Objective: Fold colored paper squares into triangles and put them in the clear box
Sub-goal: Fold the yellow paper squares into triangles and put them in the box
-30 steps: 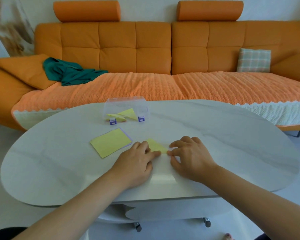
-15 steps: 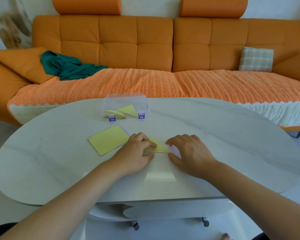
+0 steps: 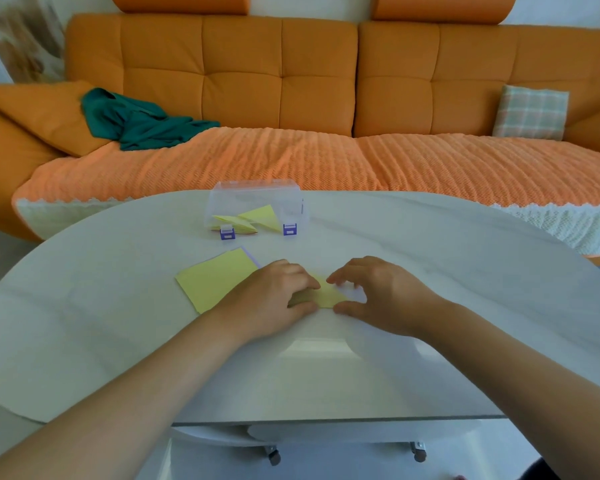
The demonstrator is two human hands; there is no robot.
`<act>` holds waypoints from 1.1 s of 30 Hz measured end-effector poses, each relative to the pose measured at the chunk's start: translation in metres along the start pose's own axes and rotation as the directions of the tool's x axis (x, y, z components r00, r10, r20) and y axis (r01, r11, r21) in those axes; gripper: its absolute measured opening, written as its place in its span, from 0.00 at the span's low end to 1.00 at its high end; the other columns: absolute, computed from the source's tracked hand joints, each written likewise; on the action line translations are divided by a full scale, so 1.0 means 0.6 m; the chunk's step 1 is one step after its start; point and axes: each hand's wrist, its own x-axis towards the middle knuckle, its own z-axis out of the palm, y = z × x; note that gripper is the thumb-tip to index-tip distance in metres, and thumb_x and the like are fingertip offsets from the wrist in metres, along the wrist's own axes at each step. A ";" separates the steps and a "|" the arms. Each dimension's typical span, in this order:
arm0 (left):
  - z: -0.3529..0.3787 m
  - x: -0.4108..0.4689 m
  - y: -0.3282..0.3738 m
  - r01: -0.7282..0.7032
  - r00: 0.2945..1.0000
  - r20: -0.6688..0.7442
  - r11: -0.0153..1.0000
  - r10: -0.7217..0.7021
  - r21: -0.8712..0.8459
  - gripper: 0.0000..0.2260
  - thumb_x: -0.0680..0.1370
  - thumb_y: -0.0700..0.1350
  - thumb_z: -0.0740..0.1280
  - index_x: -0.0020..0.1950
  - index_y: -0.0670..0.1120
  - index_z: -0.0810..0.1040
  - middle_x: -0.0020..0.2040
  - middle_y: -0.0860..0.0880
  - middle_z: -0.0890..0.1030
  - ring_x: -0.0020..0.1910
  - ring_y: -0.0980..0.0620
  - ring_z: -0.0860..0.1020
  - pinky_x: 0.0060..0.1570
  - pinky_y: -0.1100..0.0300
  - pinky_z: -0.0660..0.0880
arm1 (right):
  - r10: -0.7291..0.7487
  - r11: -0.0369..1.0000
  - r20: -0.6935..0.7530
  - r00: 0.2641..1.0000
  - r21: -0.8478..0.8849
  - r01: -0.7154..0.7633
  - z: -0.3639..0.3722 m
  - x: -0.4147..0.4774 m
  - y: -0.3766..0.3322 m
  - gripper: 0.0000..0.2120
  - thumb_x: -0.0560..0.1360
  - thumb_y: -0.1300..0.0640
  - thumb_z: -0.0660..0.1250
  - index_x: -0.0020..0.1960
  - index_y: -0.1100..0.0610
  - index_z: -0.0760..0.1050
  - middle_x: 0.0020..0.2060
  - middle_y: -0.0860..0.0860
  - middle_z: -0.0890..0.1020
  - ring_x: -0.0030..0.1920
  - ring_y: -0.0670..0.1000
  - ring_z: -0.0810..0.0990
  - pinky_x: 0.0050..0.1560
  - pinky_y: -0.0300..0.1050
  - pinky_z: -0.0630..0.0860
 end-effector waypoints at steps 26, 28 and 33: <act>-0.073 0.006 0.048 0.321 0.945 0.099 0.826 -0.312 -0.463 0.02 0.72 0.54 0.72 0.42 0.58 0.84 0.37 0.58 0.85 0.38 0.59 0.82 0.45 0.57 0.77 | 0.189 0.786 0.006 0.982 0.598 -0.155 -0.060 0.002 -0.046 0.07 0.74 0.54 0.71 0.38 0.48 0.84 0.34 0.44 0.85 0.30 0.41 0.75 0.30 0.34 0.72; -0.069 0.009 0.048 0.332 0.941 0.110 0.818 -0.319 -0.469 0.02 0.74 0.51 0.73 0.41 0.57 0.84 0.36 0.58 0.85 0.35 0.61 0.80 0.43 0.58 0.76 | 0.211 0.791 0.002 0.978 0.587 -0.172 -0.057 0.004 -0.048 0.07 0.73 0.53 0.71 0.38 0.47 0.84 0.34 0.43 0.84 0.29 0.41 0.75 0.29 0.35 0.72; -0.063 0.012 0.051 0.359 0.932 0.130 0.819 -0.337 -0.447 0.03 0.71 0.54 0.71 0.39 0.57 0.82 0.34 0.59 0.83 0.32 0.62 0.78 0.38 0.60 0.74 | 0.195 0.805 -0.020 0.981 0.575 -0.148 -0.049 0.005 -0.053 0.05 0.71 0.53 0.71 0.38 0.45 0.83 0.36 0.42 0.85 0.39 0.44 0.83 0.43 0.43 0.81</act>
